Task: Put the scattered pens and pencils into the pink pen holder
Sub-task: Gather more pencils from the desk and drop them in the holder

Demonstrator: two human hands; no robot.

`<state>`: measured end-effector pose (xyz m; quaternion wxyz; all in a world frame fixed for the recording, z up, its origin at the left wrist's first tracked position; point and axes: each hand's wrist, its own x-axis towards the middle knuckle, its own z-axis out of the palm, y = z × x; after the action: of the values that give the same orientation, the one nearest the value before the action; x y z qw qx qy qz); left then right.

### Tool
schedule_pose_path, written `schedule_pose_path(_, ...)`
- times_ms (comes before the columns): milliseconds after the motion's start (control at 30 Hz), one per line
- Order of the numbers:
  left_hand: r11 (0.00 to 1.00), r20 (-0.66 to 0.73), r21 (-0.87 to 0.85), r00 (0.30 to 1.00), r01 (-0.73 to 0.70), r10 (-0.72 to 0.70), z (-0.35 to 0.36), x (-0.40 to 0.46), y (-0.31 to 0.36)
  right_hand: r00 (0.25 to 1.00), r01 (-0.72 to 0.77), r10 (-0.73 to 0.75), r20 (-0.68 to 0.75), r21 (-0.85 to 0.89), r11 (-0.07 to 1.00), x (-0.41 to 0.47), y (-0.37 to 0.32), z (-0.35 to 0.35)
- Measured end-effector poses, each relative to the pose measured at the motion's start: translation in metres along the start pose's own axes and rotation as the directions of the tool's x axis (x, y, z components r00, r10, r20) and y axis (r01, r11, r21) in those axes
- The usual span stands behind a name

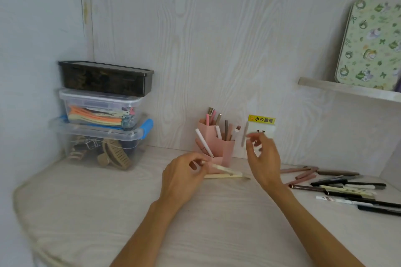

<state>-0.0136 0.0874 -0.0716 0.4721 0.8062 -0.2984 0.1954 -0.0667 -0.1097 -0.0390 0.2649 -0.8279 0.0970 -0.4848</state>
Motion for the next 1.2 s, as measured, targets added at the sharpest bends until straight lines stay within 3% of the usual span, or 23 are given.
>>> schedule_pose_path(100,0.983,-0.151,-0.175,0.988,-0.06,0.033,0.0,0.003,0.004,0.944,-0.174,0.149,0.295,0.061,0.983,-0.009,0.023,-0.011)
schedule_pose_path(167,0.968,-0.273,-0.215,0.96,-0.13,0.068,-0.005,0.006,0.007,0.821,-0.302,0.215,0.528,0.082,0.95,-0.011,0.029,-0.016)
schedule_pose_path(233,0.949,-0.366,-0.245,0.925,-0.198,0.099,-0.011,0.008,0.013,0.719,-0.308,0.214,0.661,0.027,0.951,-0.013,0.03,-0.017)
schedule_pose_path(300,0.929,-0.437,-0.284,0.894,-0.236,0.093,-0.016,0.008,0.02,0.707,-0.215,0.195,0.68,-0.057,0.975,-0.016,0.032,-0.017)
schedule_pose_path(367,0.915,-0.521,-0.296,0.849,-0.273,0.085,-0.023,0.008,0.028,0.739,-0.089,0.146,0.657,-0.119,0.989,-0.02,0.034,-0.017)
schedule_pose_path(533,0.874,-0.739,-0.243,0.664,-0.42,0.114,-0.051,0.035,0.058,0.766,0.153,0.036,0.641,-0.237,0.959,-0.021,0.036,-0.007)
schedule_pose_path(600,0.862,-0.763,-0.237,0.635,-0.447,0.12,-0.059,0.052,0.067,0.785,0.191,-0.009,0.619,-0.229,0.954,-0.02,0.036,-0.004)
schedule_pose_path(733,0.892,-0.73,-0.183,0.665,-0.413,0.158,-0.054,0.085,0.069,0.768,0.144,-0.026,0.64,-0.134,0.98,-0.018,0.035,-0.004)
schedule_pose_path(800,0.93,-0.656,-0.112,0.729,-0.349,0.195,-0.042,0.096,0.062,0.757,0.143,-0.037,0.653,-0.111,0.983,-0.018,0.032,-0.005)
schedule_pose_path(933,0.973,-0.41,0.109,0.883,-0.202,0.229,-0.017,0.103,0.037,0.759,0.238,-0.148,0.635,-0.059,0.969,-0.021,0.017,0.0)
schedule_pose_path(1033,0.933,-0.197,0.344,0.963,-0.107,0.183,-0.003,0.099,0.025,0.75,0.336,-0.231,0.619,-0.056,0.94,-0.021,0.012,0.001)
schedule_pose_path(1133,0.905,-0.091,0.409,0.982,-0.118,0.169,-0.005,0.097,0.028,0.707,0.396,-0.257,0.659,-0.067,0.916,-0.022,0.009,0.0)
schedule_pose_path(1200,0.892,-0.105,0.436,0.978,-0.118,0.181,-0.01,0.097,0.037,0.69,0.418,-0.276,0.67,-0.057,0.907,-0.025,0.005,0.002)
